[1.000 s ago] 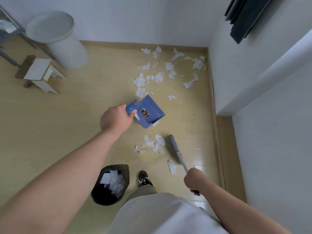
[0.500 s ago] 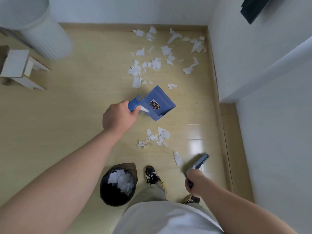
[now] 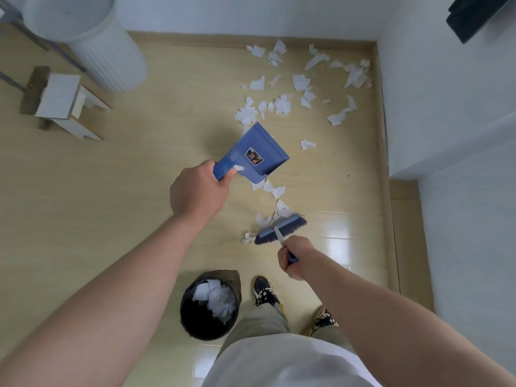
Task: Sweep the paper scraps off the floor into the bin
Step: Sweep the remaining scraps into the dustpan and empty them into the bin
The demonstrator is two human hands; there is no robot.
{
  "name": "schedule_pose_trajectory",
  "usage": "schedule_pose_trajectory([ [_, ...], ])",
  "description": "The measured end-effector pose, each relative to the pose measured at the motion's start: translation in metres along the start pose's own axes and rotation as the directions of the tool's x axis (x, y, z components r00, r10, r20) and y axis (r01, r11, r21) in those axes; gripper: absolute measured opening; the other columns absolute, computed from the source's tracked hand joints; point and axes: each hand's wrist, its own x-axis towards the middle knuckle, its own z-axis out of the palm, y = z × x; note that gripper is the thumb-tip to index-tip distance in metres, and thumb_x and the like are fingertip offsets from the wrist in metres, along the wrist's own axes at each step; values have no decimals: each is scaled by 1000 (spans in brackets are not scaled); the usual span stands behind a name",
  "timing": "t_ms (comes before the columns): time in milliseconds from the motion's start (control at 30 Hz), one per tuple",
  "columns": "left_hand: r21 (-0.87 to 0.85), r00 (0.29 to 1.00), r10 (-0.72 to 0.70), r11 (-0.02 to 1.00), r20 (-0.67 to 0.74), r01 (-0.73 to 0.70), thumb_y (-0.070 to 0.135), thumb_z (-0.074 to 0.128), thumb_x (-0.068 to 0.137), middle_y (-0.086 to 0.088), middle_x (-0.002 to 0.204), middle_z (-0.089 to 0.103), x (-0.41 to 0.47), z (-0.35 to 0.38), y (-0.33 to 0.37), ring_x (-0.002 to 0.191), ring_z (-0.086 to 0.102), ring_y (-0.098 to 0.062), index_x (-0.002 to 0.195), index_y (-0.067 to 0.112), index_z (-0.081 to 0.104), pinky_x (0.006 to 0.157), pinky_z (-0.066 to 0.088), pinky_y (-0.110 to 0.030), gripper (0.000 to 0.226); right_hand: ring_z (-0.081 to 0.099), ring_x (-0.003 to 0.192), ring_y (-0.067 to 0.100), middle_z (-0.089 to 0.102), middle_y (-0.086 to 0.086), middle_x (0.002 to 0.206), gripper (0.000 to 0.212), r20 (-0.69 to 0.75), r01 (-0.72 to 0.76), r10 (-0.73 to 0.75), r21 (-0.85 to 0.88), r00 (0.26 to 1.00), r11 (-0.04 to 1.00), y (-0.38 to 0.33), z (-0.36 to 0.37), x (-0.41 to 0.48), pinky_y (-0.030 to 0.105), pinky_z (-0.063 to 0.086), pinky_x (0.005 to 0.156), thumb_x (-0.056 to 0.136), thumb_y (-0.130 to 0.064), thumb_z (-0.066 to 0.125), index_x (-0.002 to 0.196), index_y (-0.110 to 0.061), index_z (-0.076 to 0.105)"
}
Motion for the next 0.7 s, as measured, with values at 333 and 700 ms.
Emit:
schedule_pose_trajectory([
  [333, -17, 996, -67, 998, -56, 66, 55, 55, 92, 1, 57, 55, 10, -10, -9, 57, 56, -29, 71, 17, 53, 52, 40, -30, 43, 38, 30, 8, 45, 1, 64, 11, -22, 104, -109, -156, 994, 982, -36, -3, -21, 13, 32, 33, 93, -10, 42, 96, -10, 53],
  [700, -38, 990, -114, 993, -83, 112, 54, 53, 92, 0, 58, 55, 24, -22, 16, 57, 55, -29, 72, 19, 53, 50, 38, -29, 41, 29, 33, 14, 38, 8, 54, 16, 109, 196, -200, -848, 974, 492, -29, -14, -76, 18, 19, 40, 89, 0, 36, 80, -2, 48],
])
